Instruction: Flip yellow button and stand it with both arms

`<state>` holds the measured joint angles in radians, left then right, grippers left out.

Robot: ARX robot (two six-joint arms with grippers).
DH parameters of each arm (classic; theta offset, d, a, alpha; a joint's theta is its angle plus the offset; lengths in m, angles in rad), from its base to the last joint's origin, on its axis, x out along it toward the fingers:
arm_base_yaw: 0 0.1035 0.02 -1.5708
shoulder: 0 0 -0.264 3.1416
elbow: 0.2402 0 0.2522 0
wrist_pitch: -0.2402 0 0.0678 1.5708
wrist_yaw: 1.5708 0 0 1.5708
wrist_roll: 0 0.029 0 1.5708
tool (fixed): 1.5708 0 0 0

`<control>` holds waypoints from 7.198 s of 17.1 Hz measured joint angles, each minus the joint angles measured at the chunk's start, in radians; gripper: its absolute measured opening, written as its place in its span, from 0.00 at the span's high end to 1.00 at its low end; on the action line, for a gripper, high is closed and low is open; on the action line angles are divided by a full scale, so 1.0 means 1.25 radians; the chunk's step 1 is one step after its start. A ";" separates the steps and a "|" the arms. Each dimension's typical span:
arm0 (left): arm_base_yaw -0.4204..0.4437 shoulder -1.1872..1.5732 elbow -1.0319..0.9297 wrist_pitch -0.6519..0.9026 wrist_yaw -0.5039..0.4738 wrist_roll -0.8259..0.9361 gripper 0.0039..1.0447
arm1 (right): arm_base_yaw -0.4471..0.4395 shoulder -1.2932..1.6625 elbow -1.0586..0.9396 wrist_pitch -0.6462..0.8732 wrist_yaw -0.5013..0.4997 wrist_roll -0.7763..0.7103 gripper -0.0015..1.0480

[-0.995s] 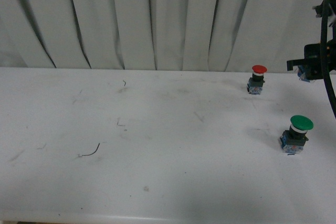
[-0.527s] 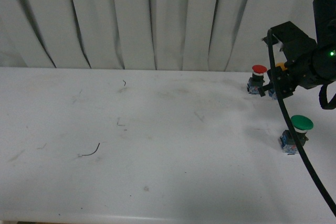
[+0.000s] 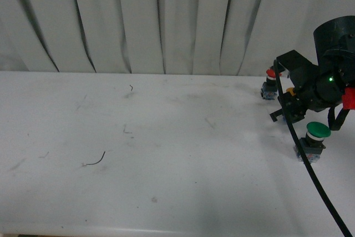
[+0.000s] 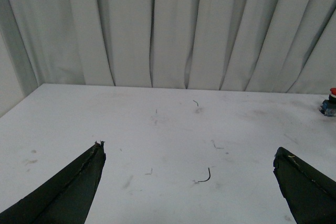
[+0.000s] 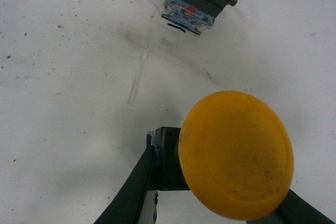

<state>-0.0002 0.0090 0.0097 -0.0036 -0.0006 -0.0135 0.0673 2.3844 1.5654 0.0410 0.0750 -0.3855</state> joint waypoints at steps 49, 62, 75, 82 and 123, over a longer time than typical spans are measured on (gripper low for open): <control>0.000 0.000 0.000 0.000 0.000 0.000 0.06 | 0.035 0.015 -0.006 0.007 0.070 0.135 0.07; 0.000 0.000 0.000 0.000 0.000 0.000 0.06 | -0.045 -0.237 -0.230 0.161 -0.114 0.180 0.07; 0.000 0.000 0.000 0.000 0.000 0.000 0.06 | -0.051 -1.478 -1.085 0.236 -0.061 0.299 0.98; 0.000 0.000 0.000 0.000 0.000 0.000 0.06 | -0.054 -1.551 -1.146 0.227 -0.060 0.300 0.98; 0.000 0.000 0.000 0.000 0.000 0.000 0.06 | -0.054 -1.905 -1.243 -0.035 -0.060 0.302 0.06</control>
<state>-0.0002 0.0090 0.0097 -0.0036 -0.0006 -0.0135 -0.0002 0.0036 0.0116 -0.0032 0.0002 -0.0074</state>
